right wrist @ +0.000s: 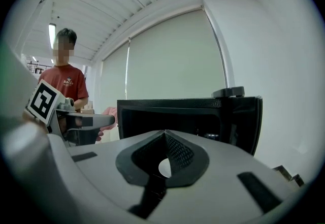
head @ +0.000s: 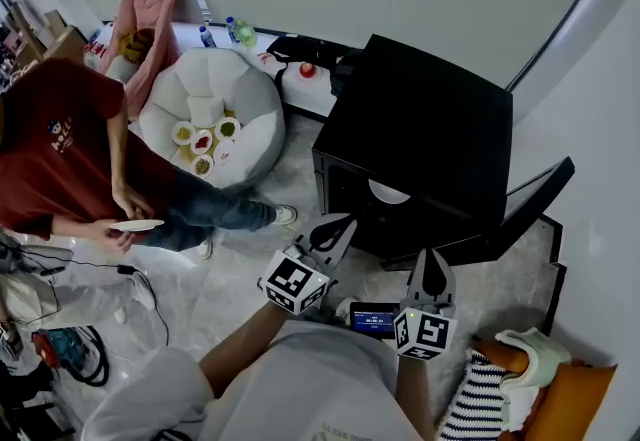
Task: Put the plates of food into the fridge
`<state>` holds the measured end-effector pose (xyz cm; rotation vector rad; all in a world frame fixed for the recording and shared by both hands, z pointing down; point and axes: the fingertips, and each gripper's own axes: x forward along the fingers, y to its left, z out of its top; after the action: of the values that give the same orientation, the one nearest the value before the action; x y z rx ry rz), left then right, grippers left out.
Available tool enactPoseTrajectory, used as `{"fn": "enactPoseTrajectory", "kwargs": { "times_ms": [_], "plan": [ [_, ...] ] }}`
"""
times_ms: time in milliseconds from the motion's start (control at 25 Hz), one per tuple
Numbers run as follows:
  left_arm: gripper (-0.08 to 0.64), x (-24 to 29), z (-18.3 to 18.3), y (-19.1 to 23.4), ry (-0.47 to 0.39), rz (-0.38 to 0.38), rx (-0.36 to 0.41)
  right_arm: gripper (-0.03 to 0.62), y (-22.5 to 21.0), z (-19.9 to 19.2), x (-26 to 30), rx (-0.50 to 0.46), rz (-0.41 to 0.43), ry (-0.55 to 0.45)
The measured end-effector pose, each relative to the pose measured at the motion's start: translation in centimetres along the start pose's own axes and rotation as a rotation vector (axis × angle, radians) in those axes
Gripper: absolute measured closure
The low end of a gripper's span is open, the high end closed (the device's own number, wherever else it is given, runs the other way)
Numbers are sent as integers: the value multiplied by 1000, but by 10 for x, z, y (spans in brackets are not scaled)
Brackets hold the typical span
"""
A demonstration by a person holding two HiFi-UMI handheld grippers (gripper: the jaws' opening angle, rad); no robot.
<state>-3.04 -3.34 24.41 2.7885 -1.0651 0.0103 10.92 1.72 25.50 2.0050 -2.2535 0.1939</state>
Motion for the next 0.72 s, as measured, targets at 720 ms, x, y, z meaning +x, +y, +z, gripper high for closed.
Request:
{"fn": "enactPoseTrajectory", "kwargs": {
  "times_ms": [720],
  "plan": [
    [555,-7,-1,5,-3,14,6,584,1,3,-7,8,-44,-10]
  ]
}}
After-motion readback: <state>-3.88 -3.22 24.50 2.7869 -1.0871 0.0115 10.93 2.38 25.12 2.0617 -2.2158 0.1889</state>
